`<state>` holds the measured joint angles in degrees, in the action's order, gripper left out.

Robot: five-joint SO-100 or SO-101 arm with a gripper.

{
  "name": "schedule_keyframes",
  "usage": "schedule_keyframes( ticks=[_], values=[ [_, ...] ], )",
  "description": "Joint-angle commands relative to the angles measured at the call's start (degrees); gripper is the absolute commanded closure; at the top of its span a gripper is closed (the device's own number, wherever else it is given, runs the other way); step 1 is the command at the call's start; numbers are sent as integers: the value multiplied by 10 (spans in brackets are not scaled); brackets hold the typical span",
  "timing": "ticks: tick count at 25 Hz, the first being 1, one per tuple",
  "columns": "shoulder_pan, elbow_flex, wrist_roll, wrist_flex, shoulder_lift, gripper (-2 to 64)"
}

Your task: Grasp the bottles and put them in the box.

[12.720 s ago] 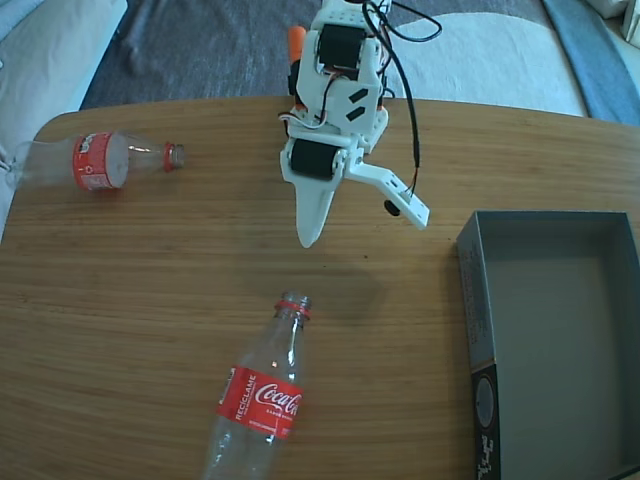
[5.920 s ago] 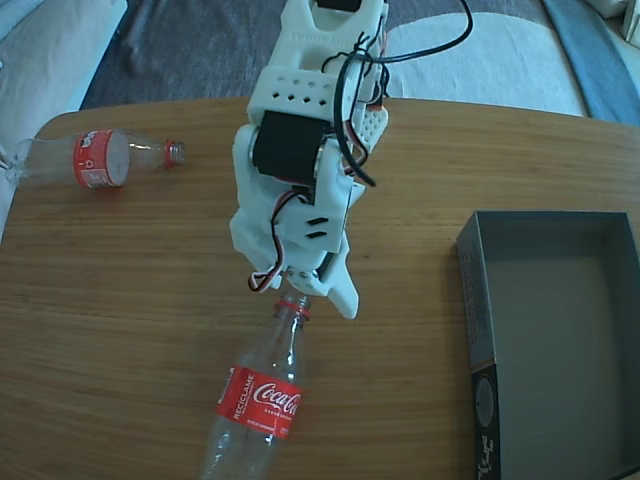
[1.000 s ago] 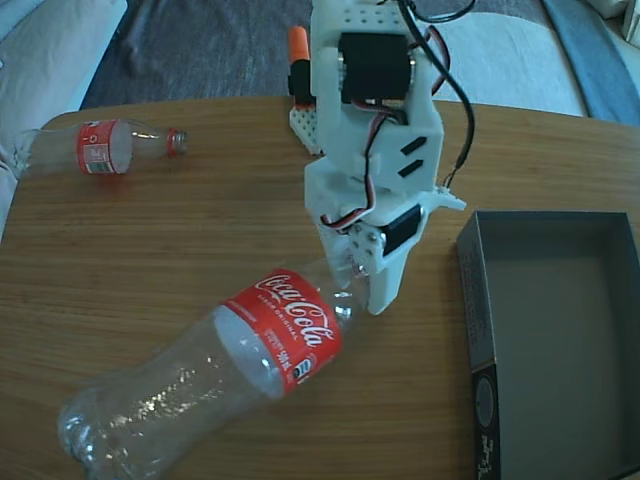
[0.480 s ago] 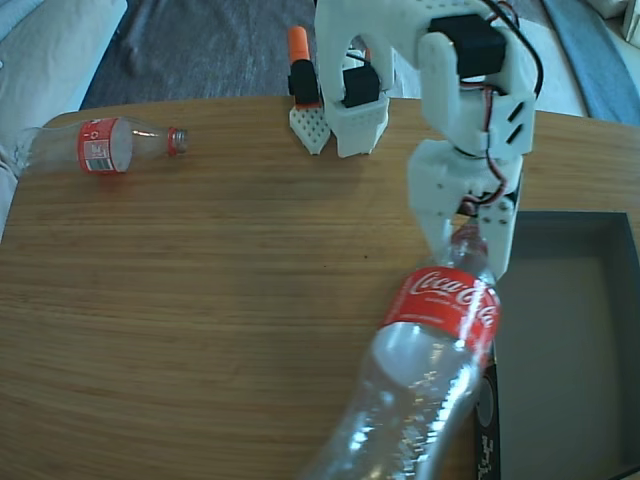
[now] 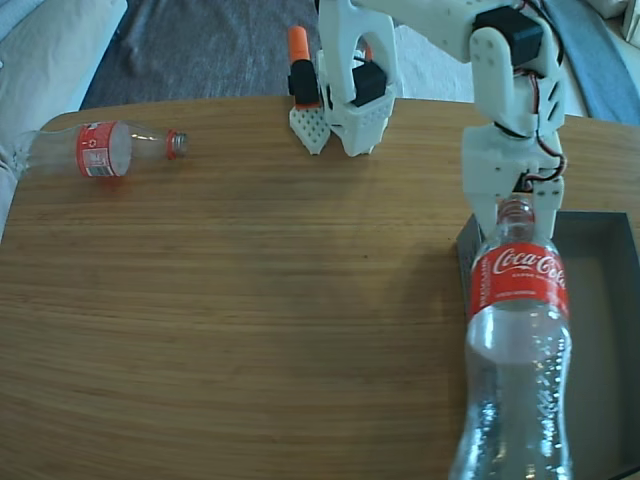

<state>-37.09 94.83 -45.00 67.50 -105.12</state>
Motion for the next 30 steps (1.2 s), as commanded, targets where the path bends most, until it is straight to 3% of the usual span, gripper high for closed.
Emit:
schedule_keyframes(
  ticks=[1, 22, 30],
  values=[
    [-9, -41, -2, 1, 4, 618],
    [-76, -134, -2, 2, 131, 617],
    [-82, -149, 4, 95, 156, 616]
  ],
)
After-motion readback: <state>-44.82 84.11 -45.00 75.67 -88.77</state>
